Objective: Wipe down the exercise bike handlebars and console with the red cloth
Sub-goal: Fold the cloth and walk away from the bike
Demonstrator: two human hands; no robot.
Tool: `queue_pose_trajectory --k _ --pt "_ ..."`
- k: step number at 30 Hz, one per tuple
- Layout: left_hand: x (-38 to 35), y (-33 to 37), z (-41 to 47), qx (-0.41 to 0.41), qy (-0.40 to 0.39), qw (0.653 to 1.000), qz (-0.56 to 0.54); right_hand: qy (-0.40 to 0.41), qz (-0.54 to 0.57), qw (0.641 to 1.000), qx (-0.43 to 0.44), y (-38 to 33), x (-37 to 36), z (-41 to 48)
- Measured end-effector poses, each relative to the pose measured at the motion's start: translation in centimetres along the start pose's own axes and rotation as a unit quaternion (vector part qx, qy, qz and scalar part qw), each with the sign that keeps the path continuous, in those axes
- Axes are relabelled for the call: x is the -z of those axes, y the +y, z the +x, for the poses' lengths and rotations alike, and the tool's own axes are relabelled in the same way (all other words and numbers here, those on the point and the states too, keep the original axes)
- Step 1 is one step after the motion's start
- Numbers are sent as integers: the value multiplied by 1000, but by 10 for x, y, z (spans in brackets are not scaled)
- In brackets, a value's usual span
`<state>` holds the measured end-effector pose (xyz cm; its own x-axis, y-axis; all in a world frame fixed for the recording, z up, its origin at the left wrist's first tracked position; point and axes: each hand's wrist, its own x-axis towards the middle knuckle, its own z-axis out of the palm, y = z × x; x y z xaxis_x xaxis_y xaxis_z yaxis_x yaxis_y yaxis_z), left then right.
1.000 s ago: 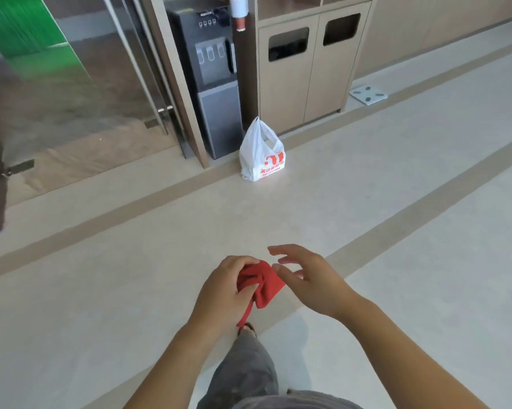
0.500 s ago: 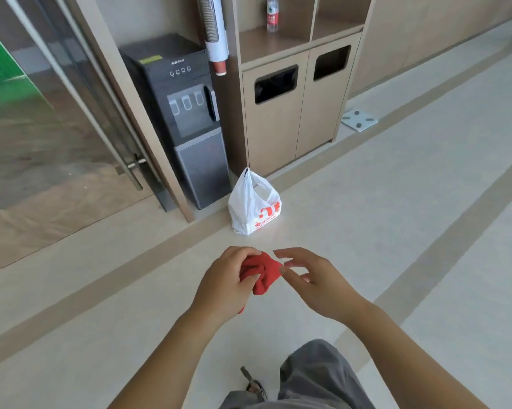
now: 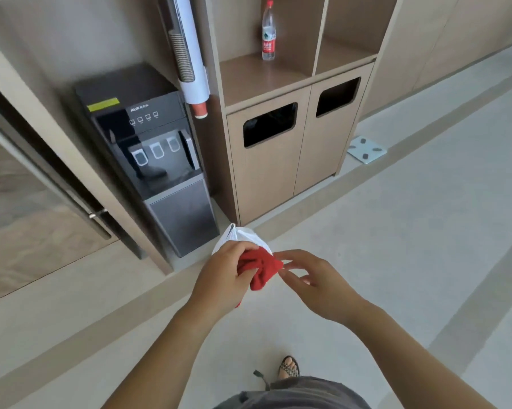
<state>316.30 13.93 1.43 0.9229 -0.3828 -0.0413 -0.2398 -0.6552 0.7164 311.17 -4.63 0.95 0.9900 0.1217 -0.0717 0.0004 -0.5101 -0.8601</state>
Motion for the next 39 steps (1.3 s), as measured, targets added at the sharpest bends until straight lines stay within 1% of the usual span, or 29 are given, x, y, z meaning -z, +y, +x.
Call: queue_pose_trajectory --k 3,7,9,12,16,22,25,27,29,30,31,33,35,37,39 --pt "-8 12 70 5 -3 1000 -1 17 -16 1000 -12 20 44 57" --pt "-20 23 150 23 -35 999 -20 17 -36 999 -37 45 89 119" --pt "-26 27 195 14 -45 998 -34 21 -27 999 -30 56 111 148" --pt "-37 33 271 -12 -60 998 -26 37 -27 999 -27 74 149 195" --pt "-36 39 376 -43 -51 997 -31 64 -31 997 -32 91 199 269" --pt "2 53 499 -67 -26 997 10 59 -36 998 -8 95 251 382" --pt "25 56 553 -77 22 996 30 45 -8 999 18 92 274 438" --pt "47 62 596 -92 87 991 44 35 5 998 51 87 294 480" --pt "71 64 640 -106 165 978 70 37 14 996 82 79 315 527" --pt "82 64 661 -100 194 971 96 40 19 994 98 75 326 550" --pt "91 61 678 -74 204 968 128 40 24 993 108 72 336 571" --pt "95 51 700 29 165 970 174 26 22 992 120 72 354 607" --pt "85 42 710 112 118 972 172 -5 2 990 140 81 369 635" --pt "67 35 715 141 107 971 159 -39 -5 987 153 93 379 657" --pt "51 34 719 153 132 967 152 -71 12 986 150 103 387 676"
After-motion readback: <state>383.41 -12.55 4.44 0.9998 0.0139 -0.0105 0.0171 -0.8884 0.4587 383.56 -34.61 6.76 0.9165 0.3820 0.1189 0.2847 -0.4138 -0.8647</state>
